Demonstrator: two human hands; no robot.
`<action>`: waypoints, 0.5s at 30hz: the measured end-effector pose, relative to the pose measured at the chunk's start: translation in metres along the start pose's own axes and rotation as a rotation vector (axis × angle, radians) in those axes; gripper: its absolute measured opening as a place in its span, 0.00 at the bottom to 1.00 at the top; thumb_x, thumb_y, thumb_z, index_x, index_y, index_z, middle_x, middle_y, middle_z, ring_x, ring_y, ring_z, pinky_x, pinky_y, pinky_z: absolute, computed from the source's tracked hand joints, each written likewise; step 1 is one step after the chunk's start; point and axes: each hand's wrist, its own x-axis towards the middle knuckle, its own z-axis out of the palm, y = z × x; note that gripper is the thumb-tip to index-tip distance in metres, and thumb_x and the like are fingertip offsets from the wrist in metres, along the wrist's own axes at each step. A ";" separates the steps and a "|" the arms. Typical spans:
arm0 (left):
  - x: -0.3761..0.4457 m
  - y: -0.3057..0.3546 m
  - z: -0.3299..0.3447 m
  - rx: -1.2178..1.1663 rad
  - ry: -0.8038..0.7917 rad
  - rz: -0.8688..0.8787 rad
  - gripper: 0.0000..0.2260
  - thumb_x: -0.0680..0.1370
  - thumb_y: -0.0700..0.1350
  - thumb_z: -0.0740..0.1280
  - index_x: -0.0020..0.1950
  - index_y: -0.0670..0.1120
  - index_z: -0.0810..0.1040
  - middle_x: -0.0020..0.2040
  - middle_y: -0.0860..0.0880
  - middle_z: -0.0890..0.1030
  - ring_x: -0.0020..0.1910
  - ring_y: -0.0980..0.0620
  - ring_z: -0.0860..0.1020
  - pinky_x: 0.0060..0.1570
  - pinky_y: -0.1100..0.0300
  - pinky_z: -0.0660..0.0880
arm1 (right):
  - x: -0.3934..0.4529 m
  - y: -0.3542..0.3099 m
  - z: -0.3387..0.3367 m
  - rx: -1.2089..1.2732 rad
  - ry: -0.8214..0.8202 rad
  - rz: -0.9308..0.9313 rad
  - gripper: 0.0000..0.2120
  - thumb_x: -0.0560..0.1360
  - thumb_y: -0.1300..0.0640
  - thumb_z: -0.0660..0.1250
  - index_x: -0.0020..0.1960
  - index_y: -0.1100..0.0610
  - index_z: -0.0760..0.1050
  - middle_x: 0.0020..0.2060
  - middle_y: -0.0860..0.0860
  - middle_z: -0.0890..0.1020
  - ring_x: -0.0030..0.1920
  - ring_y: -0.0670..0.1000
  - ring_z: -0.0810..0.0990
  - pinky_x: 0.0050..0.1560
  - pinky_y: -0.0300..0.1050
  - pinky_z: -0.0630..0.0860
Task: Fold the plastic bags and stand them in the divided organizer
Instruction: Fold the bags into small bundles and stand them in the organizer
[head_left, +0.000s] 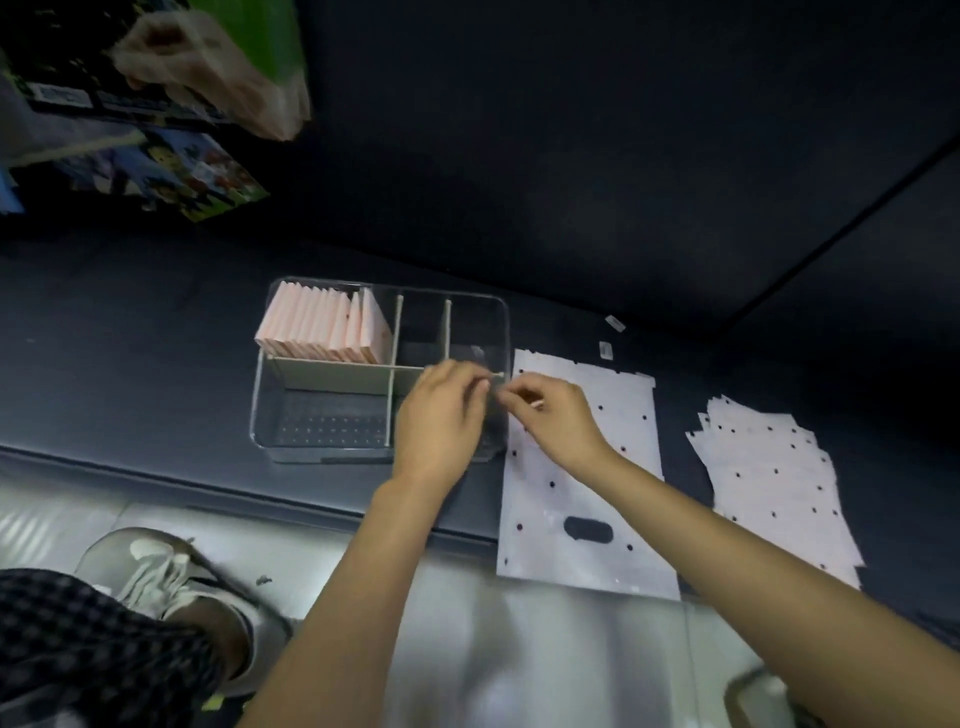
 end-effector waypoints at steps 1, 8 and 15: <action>-0.010 0.006 0.012 -0.003 -0.108 0.013 0.07 0.78 0.42 0.64 0.52 0.45 0.80 0.50 0.48 0.80 0.48 0.49 0.76 0.47 0.56 0.72 | -0.020 0.023 -0.011 -0.038 0.012 0.035 0.06 0.76 0.57 0.67 0.50 0.55 0.81 0.44 0.46 0.82 0.43 0.44 0.79 0.48 0.38 0.75; -0.096 0.003 0.069 0.320 -0.929 0.114 0.39 0.74 0.56 0.69 0.78 0.50 0.51 0.78 0.53 0.46 0.77 0.53 0.45 0.73 0.59 0.48 | -0.158 0.154 -0.054 -0.426 -0.279 0.134 0.32 0.71 0.44 0.71 0.71 0.49 0.65 0.68 0.43 0.67 0.68 0.45 0.64 0.66 0.37 0.63; -0.116 -0.006 0.068 0.383 -0.829 0.212 0.24 0.81 0.49 0.61 0.76 0.53 0.59 0.78 0.55 0.50 0.76 0.57 0.48 0.72 0.64 0.49 | -0.184 0.175 -0.055 -0.424 -0.131 -0.049 0.10 0.77 0.53 0.65 0.50 0.58 0.82 0.61 0.51 0.79 0.63 0.52 0.77 0.61 0.44 0.75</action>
